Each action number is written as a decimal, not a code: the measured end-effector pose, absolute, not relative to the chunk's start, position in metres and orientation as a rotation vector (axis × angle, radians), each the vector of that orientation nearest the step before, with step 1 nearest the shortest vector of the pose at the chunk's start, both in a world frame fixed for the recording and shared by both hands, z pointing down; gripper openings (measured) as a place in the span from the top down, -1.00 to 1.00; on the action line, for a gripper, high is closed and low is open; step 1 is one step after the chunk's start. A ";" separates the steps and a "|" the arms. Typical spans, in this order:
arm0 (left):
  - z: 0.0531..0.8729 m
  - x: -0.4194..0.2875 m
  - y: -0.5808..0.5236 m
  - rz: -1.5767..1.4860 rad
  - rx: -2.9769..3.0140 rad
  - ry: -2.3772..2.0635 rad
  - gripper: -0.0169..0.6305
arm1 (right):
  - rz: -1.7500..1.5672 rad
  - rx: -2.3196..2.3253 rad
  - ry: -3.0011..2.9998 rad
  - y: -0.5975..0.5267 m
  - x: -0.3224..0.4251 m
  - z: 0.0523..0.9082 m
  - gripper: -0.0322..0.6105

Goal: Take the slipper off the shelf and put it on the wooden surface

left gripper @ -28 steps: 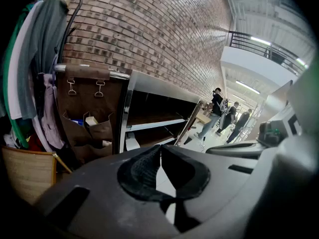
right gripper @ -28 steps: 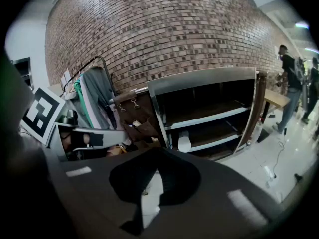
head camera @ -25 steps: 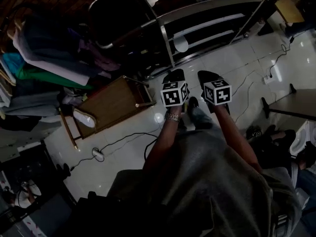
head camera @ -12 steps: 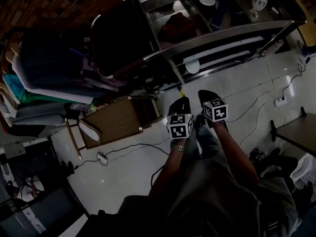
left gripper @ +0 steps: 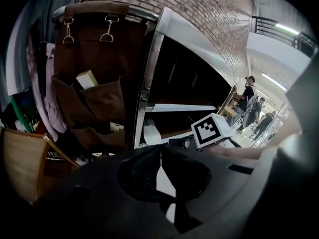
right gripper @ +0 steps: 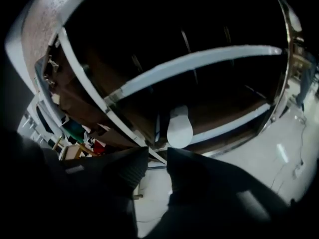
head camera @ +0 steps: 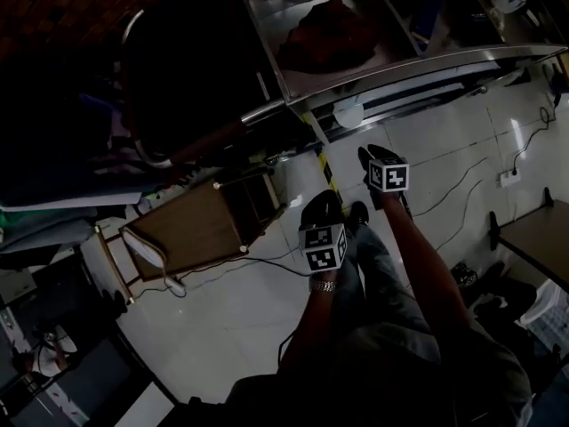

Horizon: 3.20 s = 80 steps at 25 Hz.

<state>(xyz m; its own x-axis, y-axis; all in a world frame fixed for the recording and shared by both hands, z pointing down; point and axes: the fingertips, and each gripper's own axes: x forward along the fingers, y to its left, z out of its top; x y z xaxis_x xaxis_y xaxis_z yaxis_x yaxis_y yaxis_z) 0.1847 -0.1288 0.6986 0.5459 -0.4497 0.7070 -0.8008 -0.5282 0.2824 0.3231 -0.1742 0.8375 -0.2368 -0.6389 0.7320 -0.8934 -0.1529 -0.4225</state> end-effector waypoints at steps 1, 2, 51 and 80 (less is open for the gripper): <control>0.707 0.184 -0.131 0.764 2.175 -1.008 0.92 | 1.384 1.750 -1.813 -0.175 0.326 0.854 0.53; 0.716 0.184 -0.134 0.762 2.167 -1.011 0.92 | 1.420 1.755 -1.791 -0.176 0.329 0.869 0.50; 0.584 0.196 -0.109 0.775 2.422 -0.835 0.92 | 1.215 1.866 -1.688 -0.013 0.331 0.699 0.80; 0.548 -0.342 -0.033 0.513 2.057 -1.508 0.93 | 1.297 1.346 -2.205 -0.061 -0.187 0.657 0.80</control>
<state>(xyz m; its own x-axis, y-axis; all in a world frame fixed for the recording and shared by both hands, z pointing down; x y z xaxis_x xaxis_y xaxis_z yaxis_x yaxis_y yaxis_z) -0.3424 -0.0335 0.5483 0.3035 -0.7499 0.5878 -0.9528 -0.2335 0.1940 -0.1873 -0.0612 0.6572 -0.5418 -0.5876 0.6010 -0.8108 0.1771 -0.5579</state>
